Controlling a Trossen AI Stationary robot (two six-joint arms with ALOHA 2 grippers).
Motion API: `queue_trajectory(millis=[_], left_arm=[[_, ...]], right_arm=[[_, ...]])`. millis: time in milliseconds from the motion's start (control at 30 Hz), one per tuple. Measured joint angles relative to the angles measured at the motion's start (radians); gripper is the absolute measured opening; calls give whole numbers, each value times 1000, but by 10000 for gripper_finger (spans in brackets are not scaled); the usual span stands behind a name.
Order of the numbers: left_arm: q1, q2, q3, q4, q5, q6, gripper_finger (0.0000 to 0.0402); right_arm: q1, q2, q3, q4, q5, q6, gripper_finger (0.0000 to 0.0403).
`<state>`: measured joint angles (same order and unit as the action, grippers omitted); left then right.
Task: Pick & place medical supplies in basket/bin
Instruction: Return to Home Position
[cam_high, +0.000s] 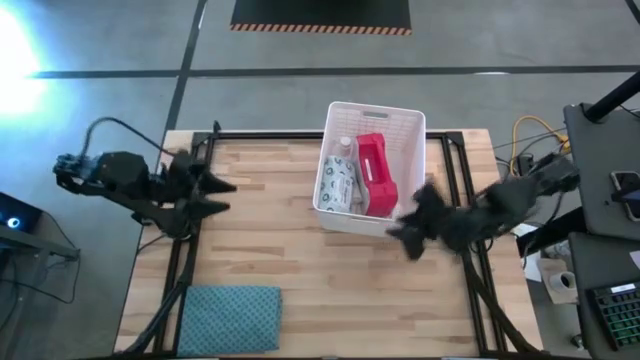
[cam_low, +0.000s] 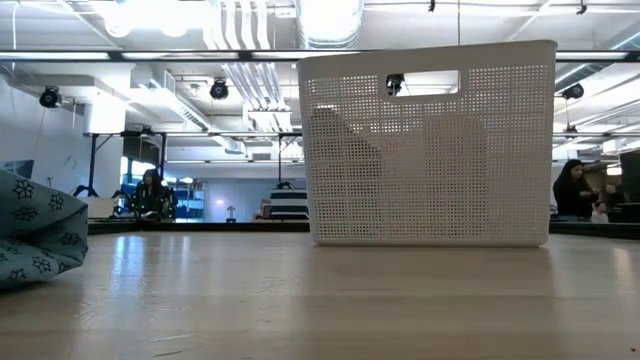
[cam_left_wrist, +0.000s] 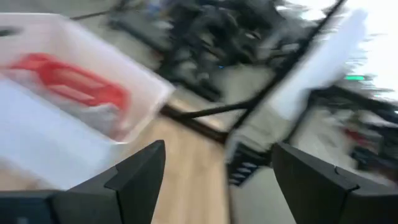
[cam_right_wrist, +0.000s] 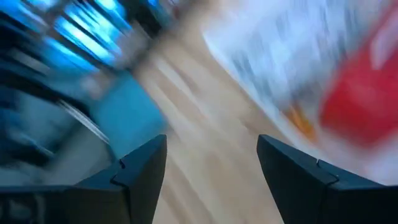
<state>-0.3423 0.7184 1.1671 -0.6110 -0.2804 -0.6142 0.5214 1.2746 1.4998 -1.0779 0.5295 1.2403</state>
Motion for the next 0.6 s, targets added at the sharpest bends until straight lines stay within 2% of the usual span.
queue_trajectory(millis=[100,167,267,333,433,500,533,600], left_arm=[[1,-82,-215,340,125,74,274],[7,-133,-391,646,230,118,274],[16,-181,-639,1093,349,142,274],[25,-197,-759,1252,357,120,274],[75,-218,-848,1308,353,95,274],[135,-247,-856,1281,381,86,274],[168,-270,-856,1247,418,90,274],[237,-335,-856,1140,501,78,274]], right_arm=[[60,-78,-28,220,153,-245,246],[104,-93,-95,415,182,-399,246],[49,-53,-261,751,18,-442,246],[-24,-7,-386,1038,-125,-492,247],[-212,18,-517,1339,-429,-595,247],[-326,-67,-570,1388,-604,-609,247],[-368,-117,-590,1387,-638,-634,247],[-397,-234,-648,1314,-594,-690,247]])
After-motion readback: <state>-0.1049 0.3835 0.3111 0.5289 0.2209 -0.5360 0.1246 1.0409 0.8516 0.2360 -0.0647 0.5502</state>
